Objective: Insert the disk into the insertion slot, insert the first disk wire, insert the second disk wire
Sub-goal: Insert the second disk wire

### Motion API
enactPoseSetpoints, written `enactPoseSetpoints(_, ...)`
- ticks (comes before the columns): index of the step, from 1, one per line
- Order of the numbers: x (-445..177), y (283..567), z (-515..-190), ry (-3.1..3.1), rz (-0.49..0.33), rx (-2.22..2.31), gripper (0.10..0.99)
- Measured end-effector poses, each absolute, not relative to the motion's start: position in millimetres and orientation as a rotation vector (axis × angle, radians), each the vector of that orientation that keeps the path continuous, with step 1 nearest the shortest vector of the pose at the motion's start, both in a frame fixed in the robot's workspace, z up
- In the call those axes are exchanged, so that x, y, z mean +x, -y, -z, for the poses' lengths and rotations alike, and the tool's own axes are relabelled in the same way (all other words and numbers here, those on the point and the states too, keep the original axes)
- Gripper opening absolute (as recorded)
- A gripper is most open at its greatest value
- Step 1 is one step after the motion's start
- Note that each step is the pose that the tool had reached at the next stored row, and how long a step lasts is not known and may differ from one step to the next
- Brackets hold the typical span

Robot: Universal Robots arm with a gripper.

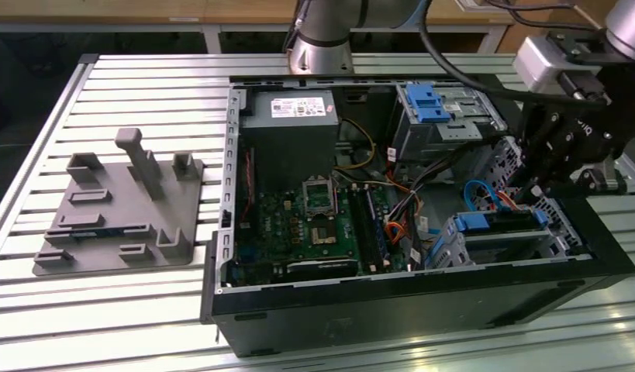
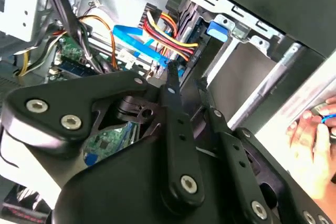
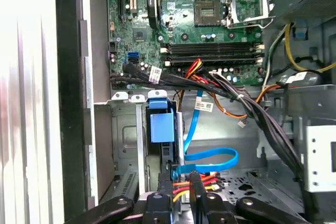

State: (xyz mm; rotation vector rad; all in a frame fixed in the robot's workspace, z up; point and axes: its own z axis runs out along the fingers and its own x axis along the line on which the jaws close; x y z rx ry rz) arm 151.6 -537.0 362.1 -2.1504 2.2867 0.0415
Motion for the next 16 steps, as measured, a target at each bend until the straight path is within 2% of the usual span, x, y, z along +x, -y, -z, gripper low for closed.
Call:
enactPoseSetpoints(3,152,536,-372,-2.287,-0.041,-2.15,0.275)
enactPoseSetpoints(4,152,536,-376,-2.287,-0.041,-2.15,0.208)
enactPoseSetpoints(6,152,536,-382,-2.287,-0.042,-2.15,0.208)
enactPoseSetpoints(8,152,536,-387,-2.287,-0.041,-2.15,0.106)
enactPoseSetpoints(16,152,535,-390,-2.287,-0.041,-2.151,0.106)
